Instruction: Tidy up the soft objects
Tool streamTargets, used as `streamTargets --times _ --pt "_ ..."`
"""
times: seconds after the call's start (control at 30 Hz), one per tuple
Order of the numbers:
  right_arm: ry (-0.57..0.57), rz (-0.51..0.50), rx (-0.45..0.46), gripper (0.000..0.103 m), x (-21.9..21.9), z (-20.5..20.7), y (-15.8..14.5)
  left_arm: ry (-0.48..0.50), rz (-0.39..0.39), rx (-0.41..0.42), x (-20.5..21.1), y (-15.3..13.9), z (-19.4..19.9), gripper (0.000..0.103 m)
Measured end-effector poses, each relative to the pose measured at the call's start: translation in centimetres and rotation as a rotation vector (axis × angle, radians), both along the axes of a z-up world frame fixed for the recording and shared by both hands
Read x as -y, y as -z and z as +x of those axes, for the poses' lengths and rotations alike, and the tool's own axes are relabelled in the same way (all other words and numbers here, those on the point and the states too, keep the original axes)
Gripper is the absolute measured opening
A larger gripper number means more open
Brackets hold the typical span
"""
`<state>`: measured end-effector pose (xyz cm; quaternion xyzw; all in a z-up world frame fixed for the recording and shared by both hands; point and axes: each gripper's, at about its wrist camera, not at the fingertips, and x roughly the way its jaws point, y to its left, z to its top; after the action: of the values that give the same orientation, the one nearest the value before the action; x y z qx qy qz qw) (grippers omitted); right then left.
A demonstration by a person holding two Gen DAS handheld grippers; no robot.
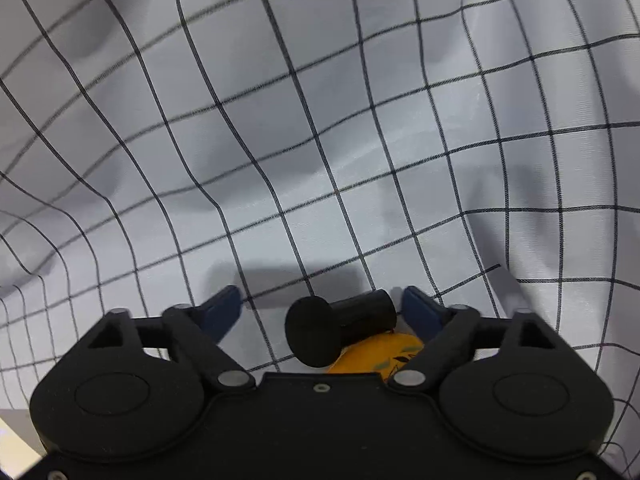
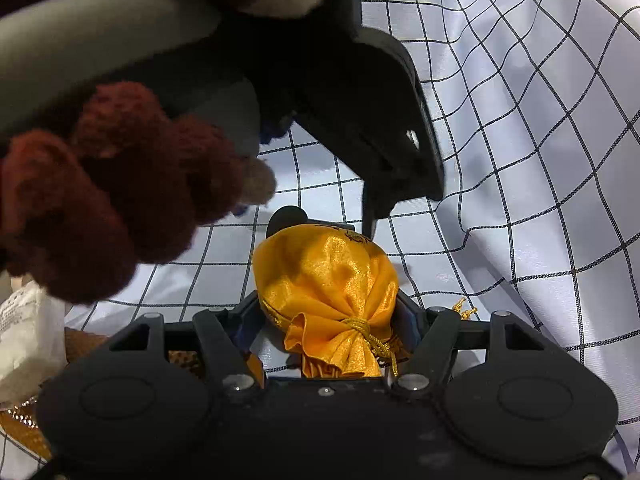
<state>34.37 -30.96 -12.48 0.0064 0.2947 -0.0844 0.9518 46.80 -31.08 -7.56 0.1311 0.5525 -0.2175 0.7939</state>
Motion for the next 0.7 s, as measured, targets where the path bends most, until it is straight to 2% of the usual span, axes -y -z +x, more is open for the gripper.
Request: streamTargets --times 0.13,0.2,0.47,0.7 --pt "0.0 0.0 0.001 0.067 0.0 -0.1 0.1 -0.016 -0.021 -0.026 -0.3 0.8 0.5 0.064" --pt "0.001 0.001 0.002 0.067 0.0 -0.2 0.1 -0.03 -0.029 -0.01 -0.7 0.7 0.5 0.055" --pt "0.002 0.002 0.003 0.067 0.0 -0.4 0.3 -0.137 -0.078 0.077 -4.5 -1.6 0.0 0.054" --pt "0.007 0.004 0.0 0.066 -0.3 -0.4 0.4 -0.181 -0.103 0.171 -9.0 -4.5 -2.8 0.054"
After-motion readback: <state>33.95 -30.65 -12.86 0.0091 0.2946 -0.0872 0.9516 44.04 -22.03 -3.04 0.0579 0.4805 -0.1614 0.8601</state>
